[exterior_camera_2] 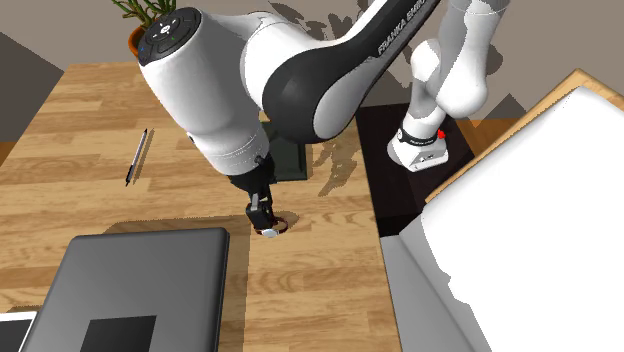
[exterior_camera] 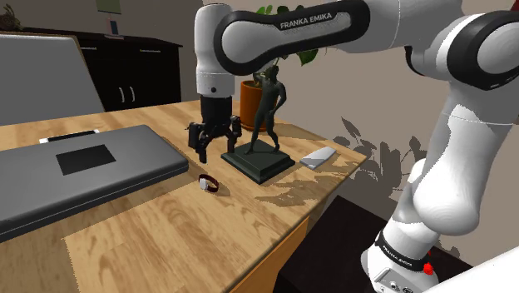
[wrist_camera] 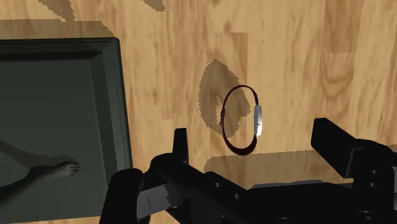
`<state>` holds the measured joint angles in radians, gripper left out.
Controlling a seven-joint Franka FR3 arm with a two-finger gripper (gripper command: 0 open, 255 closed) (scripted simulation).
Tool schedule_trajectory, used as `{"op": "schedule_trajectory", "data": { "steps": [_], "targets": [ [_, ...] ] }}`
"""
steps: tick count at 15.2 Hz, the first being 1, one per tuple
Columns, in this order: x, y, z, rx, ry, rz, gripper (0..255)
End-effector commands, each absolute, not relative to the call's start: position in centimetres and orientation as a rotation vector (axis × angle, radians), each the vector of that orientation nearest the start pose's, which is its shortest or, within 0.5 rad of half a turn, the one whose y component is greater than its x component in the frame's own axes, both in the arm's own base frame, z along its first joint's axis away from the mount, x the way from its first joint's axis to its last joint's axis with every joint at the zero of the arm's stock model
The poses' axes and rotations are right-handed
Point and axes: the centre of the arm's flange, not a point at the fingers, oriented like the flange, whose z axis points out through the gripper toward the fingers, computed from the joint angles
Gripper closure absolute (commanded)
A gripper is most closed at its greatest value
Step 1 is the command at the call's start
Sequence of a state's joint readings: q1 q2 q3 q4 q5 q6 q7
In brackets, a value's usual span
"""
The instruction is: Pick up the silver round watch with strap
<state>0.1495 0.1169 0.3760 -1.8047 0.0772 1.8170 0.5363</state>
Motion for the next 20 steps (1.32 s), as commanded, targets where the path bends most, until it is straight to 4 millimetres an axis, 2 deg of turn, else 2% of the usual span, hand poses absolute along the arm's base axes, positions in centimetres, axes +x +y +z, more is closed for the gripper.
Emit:
{"op": "schedule_trajectory", "data": {
  "steps": [1, 2, 9, 11, 12, 20],
  "targets": [
    [52.0, 31.4, 45.8, -3.083, 0.054, 0.228, 0],
    [52.6, 32.3, 45.4, -3.084, 0.054, 0.232, 0],
    [52.6, 32.3, 41.7, -3.084, 0.054, 0.232, 0],
    [52.5, 32.3, 41.4, -3.084, 0.054, 0.232, 0],
    [52.6, 32.2, 41.4, -3.084, 0.054, 0.232, 255],
    [52.6, 32.2, 41.5, -3.084, 0.054, 0.232, 255]
  ]
}}
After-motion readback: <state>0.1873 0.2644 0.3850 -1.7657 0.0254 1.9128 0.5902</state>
